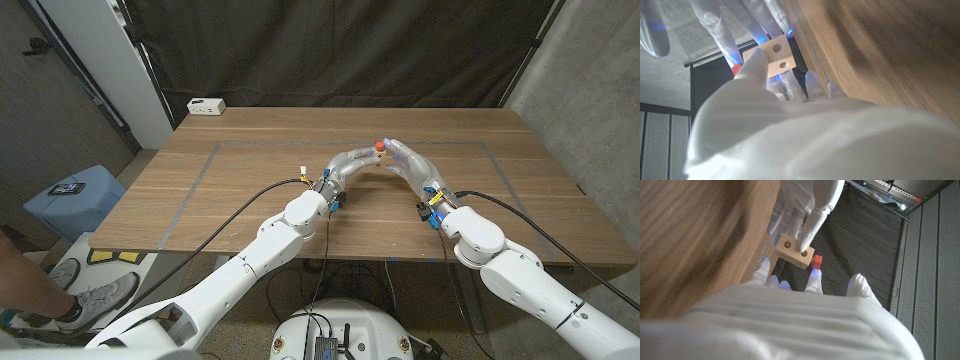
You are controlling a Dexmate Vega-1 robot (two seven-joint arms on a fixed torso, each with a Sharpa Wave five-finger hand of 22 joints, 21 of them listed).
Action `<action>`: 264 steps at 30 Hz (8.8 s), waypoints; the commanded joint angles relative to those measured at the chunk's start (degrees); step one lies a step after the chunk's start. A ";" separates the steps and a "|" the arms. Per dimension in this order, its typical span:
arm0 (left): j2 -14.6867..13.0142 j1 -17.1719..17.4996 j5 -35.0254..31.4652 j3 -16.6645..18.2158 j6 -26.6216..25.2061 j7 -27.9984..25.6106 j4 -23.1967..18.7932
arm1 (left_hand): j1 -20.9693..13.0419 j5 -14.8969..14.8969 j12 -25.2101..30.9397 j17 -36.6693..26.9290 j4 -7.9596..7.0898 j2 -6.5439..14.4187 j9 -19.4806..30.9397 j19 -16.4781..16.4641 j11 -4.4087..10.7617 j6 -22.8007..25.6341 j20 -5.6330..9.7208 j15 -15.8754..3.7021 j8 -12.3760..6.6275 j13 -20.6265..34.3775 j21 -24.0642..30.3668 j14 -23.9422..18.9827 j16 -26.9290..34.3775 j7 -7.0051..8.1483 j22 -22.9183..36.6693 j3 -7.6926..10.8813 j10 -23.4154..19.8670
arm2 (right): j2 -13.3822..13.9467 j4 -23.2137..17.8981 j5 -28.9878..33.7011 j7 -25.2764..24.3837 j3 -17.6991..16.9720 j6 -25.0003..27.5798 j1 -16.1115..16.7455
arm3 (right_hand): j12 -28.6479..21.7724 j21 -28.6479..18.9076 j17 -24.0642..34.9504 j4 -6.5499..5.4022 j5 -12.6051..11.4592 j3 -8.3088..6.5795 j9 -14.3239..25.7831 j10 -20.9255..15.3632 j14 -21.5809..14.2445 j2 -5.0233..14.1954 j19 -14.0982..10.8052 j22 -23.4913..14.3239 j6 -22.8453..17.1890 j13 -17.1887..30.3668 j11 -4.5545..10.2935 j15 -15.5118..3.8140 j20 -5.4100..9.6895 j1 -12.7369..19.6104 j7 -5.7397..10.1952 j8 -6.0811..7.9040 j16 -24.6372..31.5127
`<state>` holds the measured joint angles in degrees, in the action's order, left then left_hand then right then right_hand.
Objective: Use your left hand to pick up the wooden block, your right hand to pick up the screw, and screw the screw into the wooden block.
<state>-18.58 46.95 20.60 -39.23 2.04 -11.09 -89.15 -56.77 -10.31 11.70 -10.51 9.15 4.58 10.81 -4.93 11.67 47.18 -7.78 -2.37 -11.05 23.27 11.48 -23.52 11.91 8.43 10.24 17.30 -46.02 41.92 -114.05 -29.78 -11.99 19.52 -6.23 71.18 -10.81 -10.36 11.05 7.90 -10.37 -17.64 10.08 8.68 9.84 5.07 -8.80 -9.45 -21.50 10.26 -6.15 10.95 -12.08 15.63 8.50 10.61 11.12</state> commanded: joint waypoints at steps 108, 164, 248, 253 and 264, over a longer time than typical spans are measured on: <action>0.64 -1.11 -0.26 -0.41 1.18 1.29 1.64 | -0.44 -0.39 0.48 -0.16 -0.32 0.48 0.13 -0.08 0.09 -0.02 -0.39 -3.48 -0.20 0.14 0.15 -0.23 0.38 0.06 0.22 -0.03 -0.35 | 0.83 2.68 -5.22 3.67 -2.75 -0.38 -0.16 | 0.39 0.39 0.40 -0.31 0.44 0.58 0.03 0.00 1.39 -0.25 -3.68 0.04 2.58 0.22 -1.18 0.11 3.07 -0.39 -1.65 -1.09 -0.13; 0.29 -0.28 -1.01 -0.60 1.05 0.72 0.41 | -0.57 -0.40 0.52 -0.14 -0.32 0.49 0.13 -0.11 0.10 0.17 -0.39 -3.54 -0.29 0.08 0.19 -0.30 0.44 0.13 0.22 -0.19 -0.46 | 1.49 2.41 -6.12 5.93 -1.48 -1.58 -0.51 | 0.14 0.14 0.78 -1.73 0.28 1.78 0.03 1.70 2.85 -0.19 -1.47 -0.03 3.31 0.26 -1.27 0.39 2.15 -3.40 -2.27 -0.20 0.16; 1.26 -0.69 -0.56 -0.40 1.43 0.28 2.17 | -0.73 -0.43 0.54 -0.11 -0.35 0.62 0.13 -0.38 -0.02 0.22 -0.29 -3.56 -0.30 0.09 0.25 -0.52 0.45 -0.05 0.22 -0.21 -0.51 | 2.90 -1.95 -4.61 4.13 -1.56 -0.92 3.28 | -0.53 -0.37 0.26 -0.94 0.01 1.13 0.04 0.13 1.38 1.01 -3.06 0.02 -1.09 0.22 -1.40 -0.40 6.01 -2.59 -3.83 0.58 0.62; 1.24 -0.85 -0.57 -0.45 1.51 0.51 2.34 | -0.71 -0.44 0.56 -0.11 -0.37 0.65 0.13 -0.37 0.00 0.29 -0.26 -3.56 -0.32 0.08 0.24 -0.48 0.41 0.05 0.22 -0.17 -0.58 | 2.78 -2.22 -4.59 3.56 -1.83 -1.11 3.74 | -0.58 -0.36 0.25 -0.89 0.00 1.07 0.03 -0.06 1.27 1.08 -3.11 0.02 -1.31 0.22 -1.35 -0.51 6.14 -2.51 -3.87 0.57 0.64; 1.26 -1.09 -0.50 -0.55 1.35 0.83 2.51 | -0.65 -0.44 0.54 -0.08 -0.39 0.62 0.13 -0.40 0.00 0.24 -0.23 -3.63 -0.29 0.09 0.25 -0.54 0.38 0.07 0.22 -0.14 -0.53 | 2.61 -2.26 -4.57 2.24 -2.96 -1.30 4.39 | -0.66 -0.34 0.22 -0.78 0.00 0.98 0.03 -0.50 0.99 1.18 -3.23 0.03 -1.73 0.20 -1.32 -0.56 6.24 -2.34 -3.75 0.55 0.68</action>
<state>-17.36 46.13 19.99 -39.67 3.48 -10.57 -86.84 -57.45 -10.27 11.70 -10.52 8.91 4.83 10.79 -4.93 11.68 46.79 -7.78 -2.37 -11.05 23.26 11.48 -23.52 11.91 8.38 10.24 17.09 -46.03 44.68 -116.23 -34.49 -8.71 17.48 -7.25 74.99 -11.26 -10.41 11.18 6.80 -9.96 -16.54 10.10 8.58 10.15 5.91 -11.79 -9.35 -22.63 10.26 -7.47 10.62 -6.00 12.84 4.71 11.10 11.52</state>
